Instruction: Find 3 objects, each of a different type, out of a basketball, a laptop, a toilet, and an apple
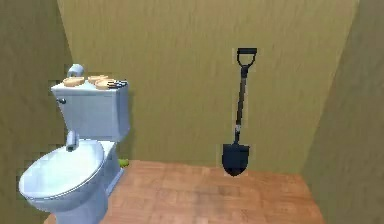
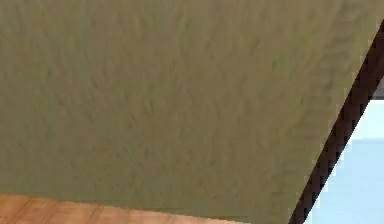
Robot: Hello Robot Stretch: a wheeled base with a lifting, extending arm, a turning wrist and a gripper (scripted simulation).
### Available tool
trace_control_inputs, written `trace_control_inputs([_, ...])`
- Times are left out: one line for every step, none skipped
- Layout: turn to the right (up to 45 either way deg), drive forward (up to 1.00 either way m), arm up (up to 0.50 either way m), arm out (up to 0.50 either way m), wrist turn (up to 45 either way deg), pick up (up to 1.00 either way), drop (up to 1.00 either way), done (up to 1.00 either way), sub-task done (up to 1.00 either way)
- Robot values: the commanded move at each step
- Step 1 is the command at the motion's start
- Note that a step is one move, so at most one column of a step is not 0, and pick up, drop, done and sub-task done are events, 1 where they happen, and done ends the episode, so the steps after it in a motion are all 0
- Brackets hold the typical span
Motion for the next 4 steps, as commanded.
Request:
trace_control_inputs([0.0,0.5,0.0,0.0,0.0,0.0,0.0,0.0,0.0])
trace_control_inputs([-45.0,0.0,0.0,0.0,0.0,0.0,0.0,0.0,0.0])
trace_control_inputs([0.0,0.0,0.0,0.0,0.0,0.0,0.0,0.0,1.0])
trace_control_inputs([-45.0,0.0,0.0,0.0,0.0,0.0,0.0,0.0,0.0])
